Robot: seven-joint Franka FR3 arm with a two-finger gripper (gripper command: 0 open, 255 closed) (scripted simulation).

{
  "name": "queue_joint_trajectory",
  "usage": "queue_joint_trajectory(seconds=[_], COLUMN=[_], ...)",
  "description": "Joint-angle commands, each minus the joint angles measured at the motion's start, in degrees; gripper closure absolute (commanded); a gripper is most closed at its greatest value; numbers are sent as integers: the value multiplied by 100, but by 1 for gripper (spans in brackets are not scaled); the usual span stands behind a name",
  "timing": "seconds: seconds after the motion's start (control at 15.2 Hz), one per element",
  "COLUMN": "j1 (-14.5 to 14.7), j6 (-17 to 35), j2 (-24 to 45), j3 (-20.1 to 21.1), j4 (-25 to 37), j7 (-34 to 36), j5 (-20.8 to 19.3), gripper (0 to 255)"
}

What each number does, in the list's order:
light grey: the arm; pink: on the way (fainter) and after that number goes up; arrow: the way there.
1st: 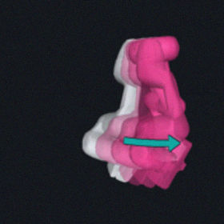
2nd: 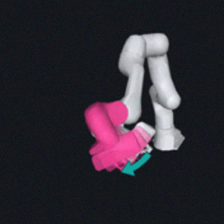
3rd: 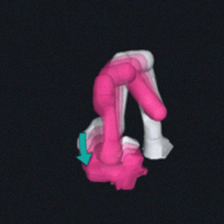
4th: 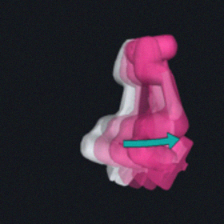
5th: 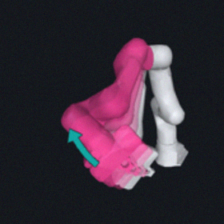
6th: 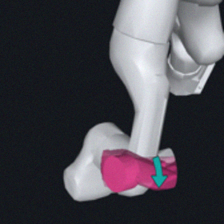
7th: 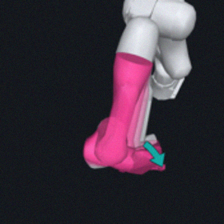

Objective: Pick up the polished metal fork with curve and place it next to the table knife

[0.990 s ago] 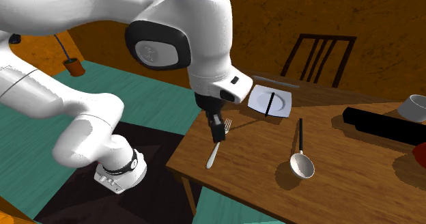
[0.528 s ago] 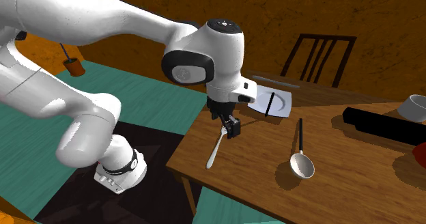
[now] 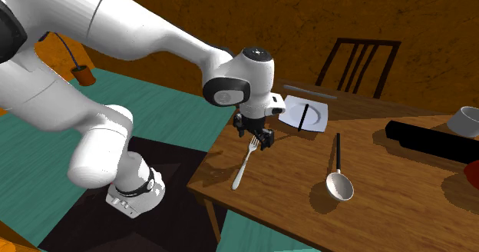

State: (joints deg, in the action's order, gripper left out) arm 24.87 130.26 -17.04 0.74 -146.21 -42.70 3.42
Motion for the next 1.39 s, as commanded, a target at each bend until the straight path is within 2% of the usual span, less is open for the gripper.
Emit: queue_joint_trajectory(seconds=[0.0,0.4,0.92,0.99,1.32], j1=[61,79,79,79,78], j6=[172,762,762,762,754], j2=[112,498,498,497,503], j3=[28,42,42,43,42], j4=[-57,-262,-262,-262,-248], j7=[-101,-118,-118,-118,-118], j5=[18,50,50,50,50], gripper=[0,0,0,255,255])
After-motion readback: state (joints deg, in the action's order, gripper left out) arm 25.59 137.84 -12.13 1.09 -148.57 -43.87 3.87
